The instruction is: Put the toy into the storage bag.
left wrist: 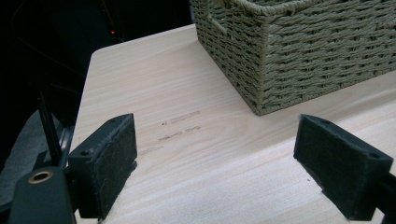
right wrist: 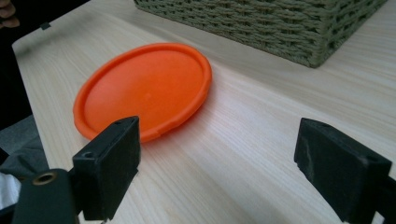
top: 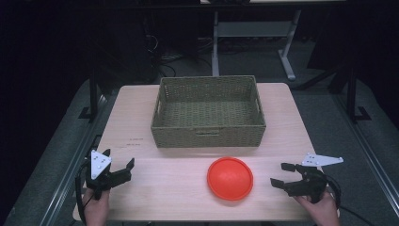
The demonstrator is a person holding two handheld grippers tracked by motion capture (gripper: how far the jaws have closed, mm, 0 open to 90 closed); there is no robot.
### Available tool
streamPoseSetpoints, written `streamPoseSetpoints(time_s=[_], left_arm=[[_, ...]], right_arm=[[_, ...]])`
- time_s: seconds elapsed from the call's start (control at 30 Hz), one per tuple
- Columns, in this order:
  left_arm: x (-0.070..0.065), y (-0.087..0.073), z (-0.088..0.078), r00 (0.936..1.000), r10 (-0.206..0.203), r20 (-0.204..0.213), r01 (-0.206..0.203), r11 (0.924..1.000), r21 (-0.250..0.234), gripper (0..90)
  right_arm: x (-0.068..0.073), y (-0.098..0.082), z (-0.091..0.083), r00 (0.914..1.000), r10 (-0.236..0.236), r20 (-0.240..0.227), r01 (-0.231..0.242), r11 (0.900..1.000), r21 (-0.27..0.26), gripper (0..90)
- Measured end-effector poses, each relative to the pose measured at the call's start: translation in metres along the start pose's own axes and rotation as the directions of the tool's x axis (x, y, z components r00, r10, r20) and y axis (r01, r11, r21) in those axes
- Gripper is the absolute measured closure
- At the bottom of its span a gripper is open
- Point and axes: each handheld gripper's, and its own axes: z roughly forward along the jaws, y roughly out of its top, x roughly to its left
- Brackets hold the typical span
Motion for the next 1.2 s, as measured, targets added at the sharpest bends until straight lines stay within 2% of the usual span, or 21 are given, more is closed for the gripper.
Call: streamPoseSetpoints(time_s=[0.1,0.4,0.5,0.8,1.03,1.1,1.2], left_arm=[[0.000,0.000,-0.001,0.9999,-0.012,-0.002,0.012,0.9999,-0.006,12.8],[-0.001,0.000,-0.001,1.0000,-0.005,-0.004,0.005,1.0000,-0.005,12.8],[0.000,0.000,-0.001,1.0000,-0.006,-0.004,0.006,1.0000,-0.005,12.8],[0.002,-0.001,-0.001,0.9999,-0.007,-0.010,0.007,1.0000,-0.007,12.8],[0.002,0.000,-0.001,1.0000,-0.001,-0.008,0.001,1.0000,-0.005,12.8],[0.001,0.000,-0.001,1.0000,-0.001,-0.005,0.001,1.0000,-0.008,12.8],[0.001,0.000,0.000,1.0000,-0.002,-0.002,0.002,0.9999,-0.010,12.8]], right_arm=[[0.000,0.005,0.003,1.0000,-0.008,-0.005,0.008,1.000,0.004,14.3],[0.004,0.021,0.015,0.9987,-0.045,-0.024,0.047,0.997,0.065,14.3],[0.004,0.027,0.018,0.9981,-0.053,-0.032,0.055,0.996,0.067,14.3],[0.010,0.047,0.033,0.9946,-0.092,-0.049,0.097,0.988,0.117,14.3],[0.015,0.054,0.047,0.9907,-0.110,-0.080,0.120,0.984,0.131,14.3],[0.017,0.054,0.053,0.9909,-0.110,-0.077,0.121,0.980,0.159,14.5],[0.019,0.053,0.059,0.9913,-0.115,-0.064,0.125,0.978,0.168,14.7]])
